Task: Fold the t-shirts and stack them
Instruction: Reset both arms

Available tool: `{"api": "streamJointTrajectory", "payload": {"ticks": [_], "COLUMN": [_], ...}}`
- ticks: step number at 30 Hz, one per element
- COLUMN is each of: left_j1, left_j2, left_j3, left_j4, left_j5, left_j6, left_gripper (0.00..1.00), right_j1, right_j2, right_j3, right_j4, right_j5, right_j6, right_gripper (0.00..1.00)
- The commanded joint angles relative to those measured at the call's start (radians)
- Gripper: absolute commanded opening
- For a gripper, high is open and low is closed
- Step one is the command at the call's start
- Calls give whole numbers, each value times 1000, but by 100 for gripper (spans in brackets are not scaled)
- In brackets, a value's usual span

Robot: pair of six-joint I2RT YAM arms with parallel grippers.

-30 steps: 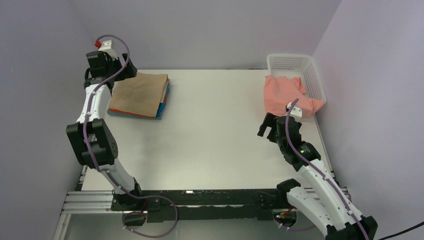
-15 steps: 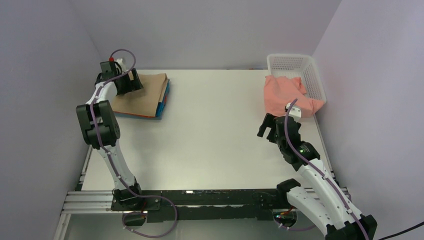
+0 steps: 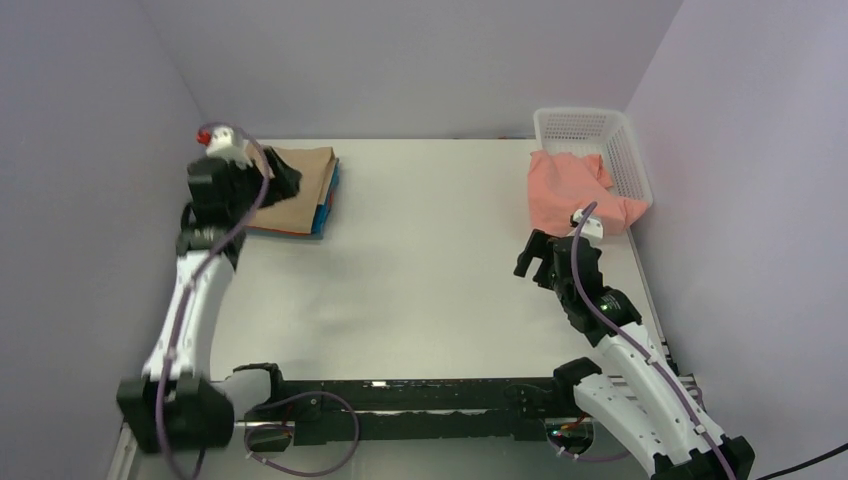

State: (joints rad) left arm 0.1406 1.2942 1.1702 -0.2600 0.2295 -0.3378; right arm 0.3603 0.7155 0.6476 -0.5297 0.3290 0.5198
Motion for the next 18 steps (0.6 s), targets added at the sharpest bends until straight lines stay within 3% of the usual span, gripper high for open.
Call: {"api": "streamJointTrajectory", "payload": {"ticks": [1, 4, 7, 12, 18], "left_j1": [-198, -304, -356, -374, -374], "left_j2": [-326, -515, -634, -725, -818], "left_j3": [-374, -605, -727, -751, -753], "left_j4": [159, 311, 292, 102, 60], "left_j5": [-91, -38, -36, -123, -177], "left_j6": [-161, -214, -251, -209, -181], "left_gripper": [99, 99, 99, 100, 99], "right_j1": [-2, -4, -3, -3, -2], "right_j2": [-21, -43, -71, -88, -95], "right_j3": [-15, -37, -81, -111, -116], "right_j4": [35, 55, 90, 112, 122], "right_j5": [8, 43, 76, 107, 109], "right_j6": [26, 40, 45, 62, 61], "right_gripper": [100, 100, 100, 100, 100]}}
